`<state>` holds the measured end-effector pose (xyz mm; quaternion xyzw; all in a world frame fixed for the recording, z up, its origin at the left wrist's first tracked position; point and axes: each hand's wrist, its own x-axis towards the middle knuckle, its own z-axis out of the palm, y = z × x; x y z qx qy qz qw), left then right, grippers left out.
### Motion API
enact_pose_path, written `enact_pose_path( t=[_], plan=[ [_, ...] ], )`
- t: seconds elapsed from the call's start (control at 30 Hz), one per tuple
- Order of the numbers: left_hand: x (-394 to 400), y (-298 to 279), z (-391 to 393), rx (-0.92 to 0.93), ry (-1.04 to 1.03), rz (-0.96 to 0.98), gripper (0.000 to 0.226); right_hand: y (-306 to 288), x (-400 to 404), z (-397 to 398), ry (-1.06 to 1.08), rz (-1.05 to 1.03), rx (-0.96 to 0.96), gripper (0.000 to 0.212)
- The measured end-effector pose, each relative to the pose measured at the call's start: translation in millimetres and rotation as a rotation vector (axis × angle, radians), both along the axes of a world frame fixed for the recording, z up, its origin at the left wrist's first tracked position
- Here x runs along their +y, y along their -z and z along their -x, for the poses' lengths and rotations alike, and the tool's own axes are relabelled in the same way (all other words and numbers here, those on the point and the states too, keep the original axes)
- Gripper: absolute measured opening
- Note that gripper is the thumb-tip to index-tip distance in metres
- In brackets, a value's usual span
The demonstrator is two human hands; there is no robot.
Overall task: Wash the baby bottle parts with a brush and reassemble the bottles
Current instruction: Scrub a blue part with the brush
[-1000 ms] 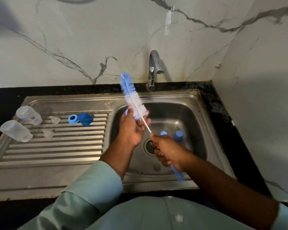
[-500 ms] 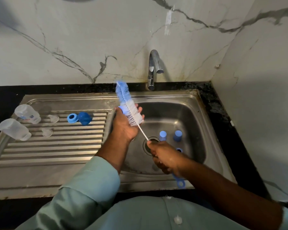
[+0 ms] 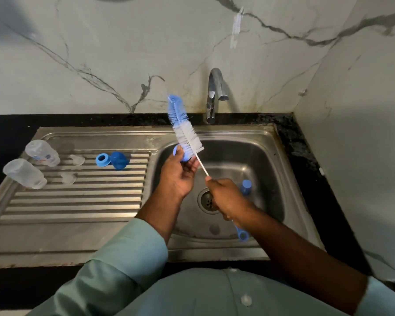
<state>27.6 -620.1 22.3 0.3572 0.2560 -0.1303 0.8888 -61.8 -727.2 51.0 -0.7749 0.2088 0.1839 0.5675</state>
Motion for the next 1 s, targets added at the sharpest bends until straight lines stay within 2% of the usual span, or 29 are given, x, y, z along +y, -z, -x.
enact_pose_path(
  t=[0.1, 0.27, 0.4, 0.5, 0.57, 0.67, 0.73, 0.8, 0.83, 0.9, 1.0],
  plan=[
    [12.1, -1.5, -8.5, -0.039, -0.105, -0.001, 0.026, 5.2, -0.8, 20.0, -0.114, 0.020, 0.053, 0.035],
    [1.3, -3.3, 3.7, 0.018, 0.004, -0.059, 0.009, 5.3, -3.7, 0.9, 0.018, 0.027, 0.024, 0.041],
    [20.6, -6.3, -9.0, 0.037, -0.098, -0.125, 0.025, 1.3, -3.6, 26.7, -0.098, 0.010, 0.050, 0.033],
    [7.3, -2.4, 3.1, 0.046, -0.032, -0.203, 0.016, 7.9, -4.5, 16.7, -0.034, 0.038, 0.029, 0.037],
    [-1.7, -1.8, 7.9, 0.055, -0.038, -0.199, 0.017, 11.2, -5.3, 4.2, -0.006, 0.107, -0.037, 0.040],
    [9.4, -8.4, -1.6, 0.046, -0.204, -0.155, 0.013, 15.7, -7.6, 13.8, -0.099, 0.234, -0.202, 0.046],
    [18.4, -9.5, -6.3, 0.035, -0.268, -0.127, 0.023, 20.7, -11.6, 26.0, -0.212, 0.483, -0.239, 0.049],
    [16.4, -9.8, -3.8, 0.028, -0.184, -0.125, 0.026, 25.3, -15.9, 25.5, -0.263, 0.692, -0.248, 0.048],
    [12.8, -11.0, -1.9, 0.033, -0.130, -0.129, 0.026, 27.5, -17.7, 21.2, -0.241, 0.673, -0.254, 0.046],
    [8.0, -11.5, -2.2, 0.036, -0.097, -0.098, 0.027, 31.1, -20.0, 13.9, -0.139, 0.421, -0.276, 0.038],
    [7.9, -14.5, -1.2, 0.014, -0.088, -0.034, 0.027, 37.9, -25.4, 9.6, -0.084, 0.229, -0.270, 0.030]
  ],
)
